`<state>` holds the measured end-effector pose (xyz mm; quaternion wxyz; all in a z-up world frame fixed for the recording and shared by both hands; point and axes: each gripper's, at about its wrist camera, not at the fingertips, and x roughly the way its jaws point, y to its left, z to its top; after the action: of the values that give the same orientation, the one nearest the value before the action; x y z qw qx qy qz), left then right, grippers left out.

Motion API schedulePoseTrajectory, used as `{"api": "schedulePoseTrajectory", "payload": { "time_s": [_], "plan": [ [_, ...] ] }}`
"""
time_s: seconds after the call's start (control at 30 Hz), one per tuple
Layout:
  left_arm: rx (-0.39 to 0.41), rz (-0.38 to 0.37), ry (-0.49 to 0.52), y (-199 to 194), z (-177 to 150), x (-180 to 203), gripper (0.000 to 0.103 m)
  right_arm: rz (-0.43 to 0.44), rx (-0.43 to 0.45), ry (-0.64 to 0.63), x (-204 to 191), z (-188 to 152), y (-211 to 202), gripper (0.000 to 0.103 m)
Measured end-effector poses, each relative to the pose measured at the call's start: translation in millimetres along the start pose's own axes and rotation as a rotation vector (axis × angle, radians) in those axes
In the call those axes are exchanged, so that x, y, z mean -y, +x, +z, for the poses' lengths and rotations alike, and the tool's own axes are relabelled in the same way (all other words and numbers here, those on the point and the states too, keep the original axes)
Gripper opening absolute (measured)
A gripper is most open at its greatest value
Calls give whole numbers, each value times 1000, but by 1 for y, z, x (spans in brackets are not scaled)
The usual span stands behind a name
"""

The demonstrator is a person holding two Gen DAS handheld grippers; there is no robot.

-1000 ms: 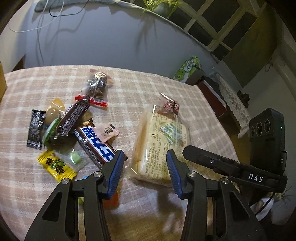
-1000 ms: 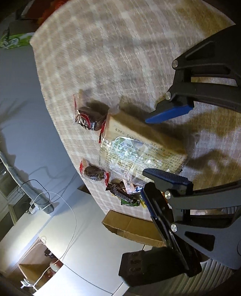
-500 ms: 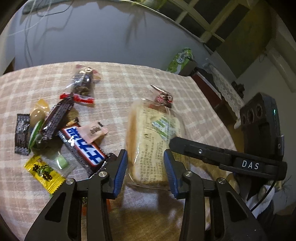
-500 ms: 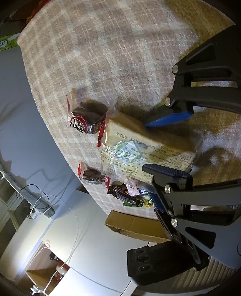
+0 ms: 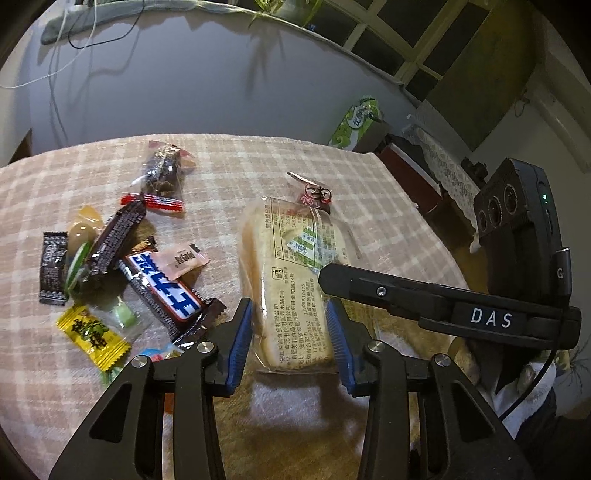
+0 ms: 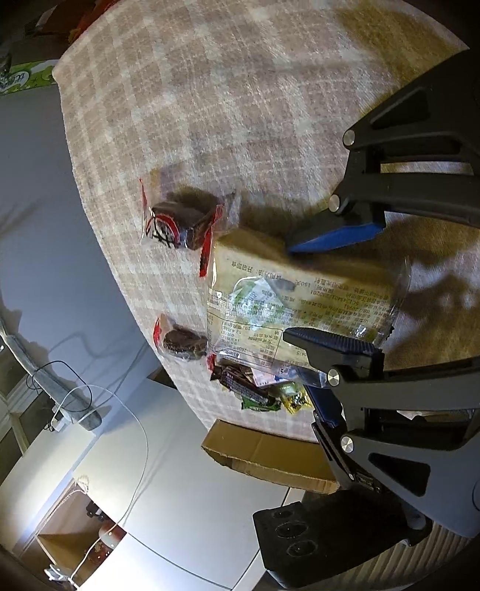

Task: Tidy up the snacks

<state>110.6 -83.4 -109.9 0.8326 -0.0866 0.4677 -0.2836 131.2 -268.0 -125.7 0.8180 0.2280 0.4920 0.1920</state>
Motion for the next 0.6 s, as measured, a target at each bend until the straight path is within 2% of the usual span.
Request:
{"api": "schedulePoseTrajectory", "payload": {
  "time_s": [0.3, 0.6],
  "plan": [
    [67, 27, -17, -35, -4, -8, 39, 23, 11, -59, -33, 2, -3, 43],
    [155, 85, -70, -82, -10, -37, 39, 64, -1, -163, -92, 6, 12, 43]
  ]
}}
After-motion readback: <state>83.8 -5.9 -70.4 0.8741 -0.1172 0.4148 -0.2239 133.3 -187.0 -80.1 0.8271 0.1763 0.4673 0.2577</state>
